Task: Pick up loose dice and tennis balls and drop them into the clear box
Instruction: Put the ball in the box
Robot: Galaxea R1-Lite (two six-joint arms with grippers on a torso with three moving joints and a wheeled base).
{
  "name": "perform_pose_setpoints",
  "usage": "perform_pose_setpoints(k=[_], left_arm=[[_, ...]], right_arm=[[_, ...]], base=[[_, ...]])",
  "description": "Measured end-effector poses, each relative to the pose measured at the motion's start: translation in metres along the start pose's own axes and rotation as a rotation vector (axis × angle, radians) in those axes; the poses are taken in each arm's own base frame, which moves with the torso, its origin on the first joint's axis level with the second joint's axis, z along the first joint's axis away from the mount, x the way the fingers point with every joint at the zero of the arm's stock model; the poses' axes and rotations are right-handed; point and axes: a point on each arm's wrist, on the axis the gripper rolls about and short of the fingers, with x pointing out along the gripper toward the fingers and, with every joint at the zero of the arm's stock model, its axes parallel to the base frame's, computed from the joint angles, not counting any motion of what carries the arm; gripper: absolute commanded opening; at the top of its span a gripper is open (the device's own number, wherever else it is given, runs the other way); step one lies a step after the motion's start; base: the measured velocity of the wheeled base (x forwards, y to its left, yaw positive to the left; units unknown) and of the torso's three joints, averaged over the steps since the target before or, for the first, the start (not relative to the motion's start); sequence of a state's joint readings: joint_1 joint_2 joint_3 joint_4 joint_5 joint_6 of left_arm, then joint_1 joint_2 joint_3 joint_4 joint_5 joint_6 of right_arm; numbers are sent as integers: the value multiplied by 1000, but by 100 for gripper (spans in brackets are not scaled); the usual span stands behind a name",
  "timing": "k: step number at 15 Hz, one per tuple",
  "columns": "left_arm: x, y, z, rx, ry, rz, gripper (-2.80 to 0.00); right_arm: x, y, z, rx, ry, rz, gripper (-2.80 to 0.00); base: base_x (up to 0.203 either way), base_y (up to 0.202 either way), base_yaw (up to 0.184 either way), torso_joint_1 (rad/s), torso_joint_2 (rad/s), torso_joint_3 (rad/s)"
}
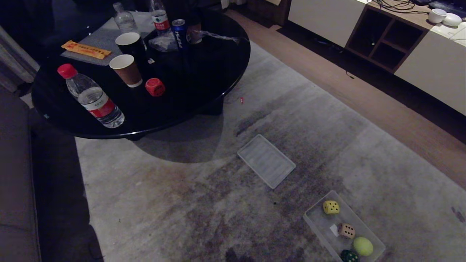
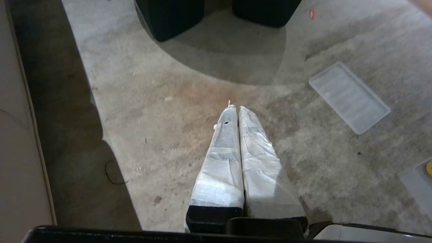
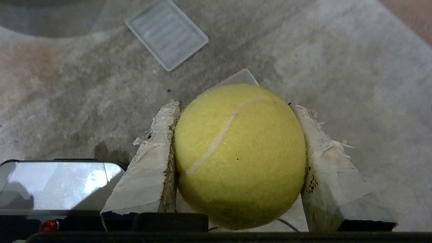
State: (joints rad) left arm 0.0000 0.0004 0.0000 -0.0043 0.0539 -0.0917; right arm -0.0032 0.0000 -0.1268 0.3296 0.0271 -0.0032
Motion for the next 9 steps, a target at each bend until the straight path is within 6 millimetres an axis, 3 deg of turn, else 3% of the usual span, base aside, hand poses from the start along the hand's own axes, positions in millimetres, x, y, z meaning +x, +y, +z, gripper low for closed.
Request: perform_pose_setpoints(k=[9], left_arm=[[0,0,0,1,0,0,-280]], right_arm=[[0,0,0,0,0,0,-280]], base=[[0,0,0,1,1,-199]])
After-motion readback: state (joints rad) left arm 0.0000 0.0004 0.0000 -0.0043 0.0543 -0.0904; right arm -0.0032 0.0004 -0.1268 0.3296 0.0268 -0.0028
